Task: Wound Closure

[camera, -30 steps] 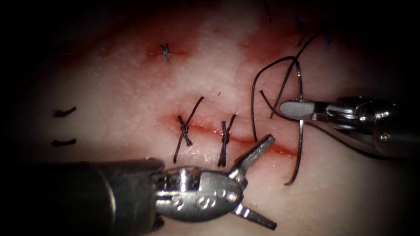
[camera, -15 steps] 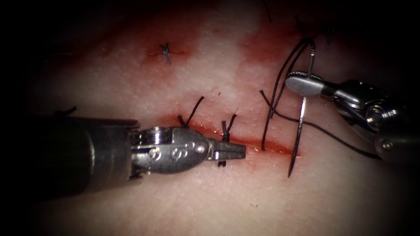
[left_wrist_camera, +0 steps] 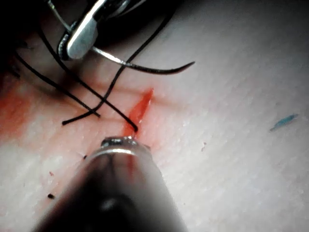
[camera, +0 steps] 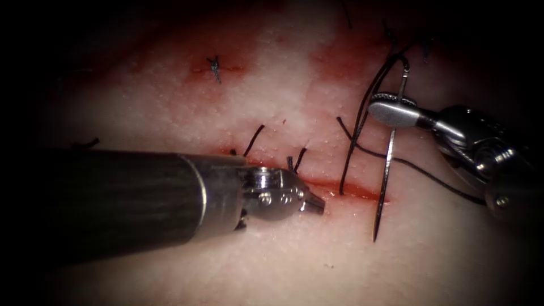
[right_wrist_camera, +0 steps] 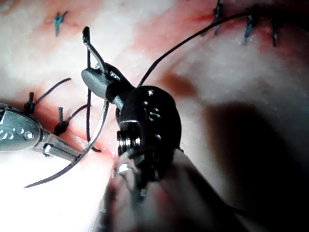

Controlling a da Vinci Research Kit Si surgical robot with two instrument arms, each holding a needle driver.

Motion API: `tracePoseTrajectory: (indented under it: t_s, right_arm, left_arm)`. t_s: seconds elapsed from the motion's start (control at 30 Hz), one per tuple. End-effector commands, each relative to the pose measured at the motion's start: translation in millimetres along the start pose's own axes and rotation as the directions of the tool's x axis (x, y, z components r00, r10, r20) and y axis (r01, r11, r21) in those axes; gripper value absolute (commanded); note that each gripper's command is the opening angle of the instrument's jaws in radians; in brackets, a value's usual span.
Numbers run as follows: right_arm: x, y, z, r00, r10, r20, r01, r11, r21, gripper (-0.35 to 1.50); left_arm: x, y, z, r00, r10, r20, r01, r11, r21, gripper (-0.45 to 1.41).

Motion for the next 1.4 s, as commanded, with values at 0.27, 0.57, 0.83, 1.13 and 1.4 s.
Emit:
tracePoseTrajectory:
  t_s: [0.27, 0.57, 0.83, 1.13, 1.4]
  right_arm:
    - [-1.3, -1.1, 1.3, 0.991, -0.128, -0.027, 0.128, 0.991, 0.028, -0.35]
    - [-1.6, -1.6, 1.3, 0.955, -0.287, -0.071, 0.291, 0.955, 0.059, -0.35]
    - [-1.5, -1.7, 2.2, 0.841, -0.493, -0.223, 0.516, 0.855, 0.055, -0.35]
    - [-0.8, -1.3, 2.5, 0.746, -0.614, -0.258, 0.633, 0.774, -0.011, -0.35]
    - [-0.9, -1.1, 2.9, 0.652, -0.708, -0.27, 0.723, 0.688, -0.058, -0.35]
  left_arm:
    - [-0.3, -1.7, 3.1, 1.0, 0.008, -0.015, -0.008, 1.0, -0.011, -0.45]
    - [-1.7, -2.9, 3.8, 1.0, -0.006, -0.012, 0.005, 0.999, -0.038, -0.45]
    - [-3.0, -3.7, 5.0, 0.995, 0.0, 0.1, 0.004, 0.999, -0.039, -0.45]
    - [-3.1, -3.3, 6.5, 0.99, -0.011, 0.143, 0.014, 1.0, -0.021, -0.15]
    - [-3.1, -2.7, 6.1, 0.99, -0.054, 0.13, 0.06, 0.997, -0.045, 0.31]
